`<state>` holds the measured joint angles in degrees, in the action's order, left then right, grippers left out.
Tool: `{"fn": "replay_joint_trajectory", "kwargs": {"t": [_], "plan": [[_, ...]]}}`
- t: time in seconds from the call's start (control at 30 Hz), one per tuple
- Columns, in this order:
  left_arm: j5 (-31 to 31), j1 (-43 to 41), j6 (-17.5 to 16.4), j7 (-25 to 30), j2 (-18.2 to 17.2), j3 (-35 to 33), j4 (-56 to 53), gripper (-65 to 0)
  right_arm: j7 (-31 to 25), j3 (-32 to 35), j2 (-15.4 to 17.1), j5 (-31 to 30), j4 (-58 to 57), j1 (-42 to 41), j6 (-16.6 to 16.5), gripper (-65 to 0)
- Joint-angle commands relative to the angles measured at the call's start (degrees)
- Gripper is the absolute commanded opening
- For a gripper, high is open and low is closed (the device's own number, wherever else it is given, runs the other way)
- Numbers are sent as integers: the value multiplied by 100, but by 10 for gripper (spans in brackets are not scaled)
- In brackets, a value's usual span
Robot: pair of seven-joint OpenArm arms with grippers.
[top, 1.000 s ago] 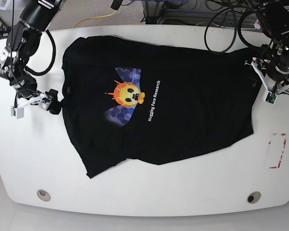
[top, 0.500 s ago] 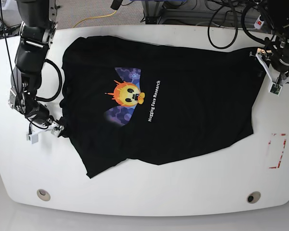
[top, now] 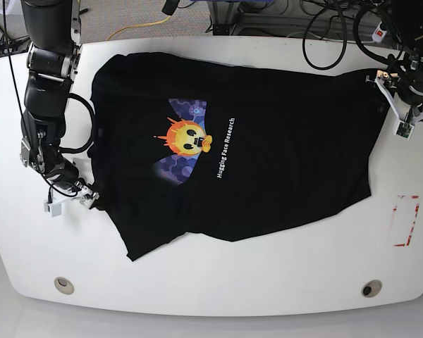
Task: Fold the T-shirt properly
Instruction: 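Grasp the shirt's side edges with both grippers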
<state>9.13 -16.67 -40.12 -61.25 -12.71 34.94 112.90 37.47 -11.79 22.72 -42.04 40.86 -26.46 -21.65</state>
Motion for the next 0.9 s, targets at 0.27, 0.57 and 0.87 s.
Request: {"fn": "replay_joint_trajectory", "kwargs": {"t": [0.27, 0.57, 0.87], "plan": [[33, 27, 12, 81, -78, 36, 81, -229, -86, 234, -202, 15, 24, -216, -2, -90], [33, 62, 12, 81, -78, 141, 64, -229, 11, 234, -175, 6, 50, -145, -11, -273], [24, 176, 12, 81, -78, 141, 64, -229, 301, 234, -149, 6, 956, 321, 33, -255]]}}
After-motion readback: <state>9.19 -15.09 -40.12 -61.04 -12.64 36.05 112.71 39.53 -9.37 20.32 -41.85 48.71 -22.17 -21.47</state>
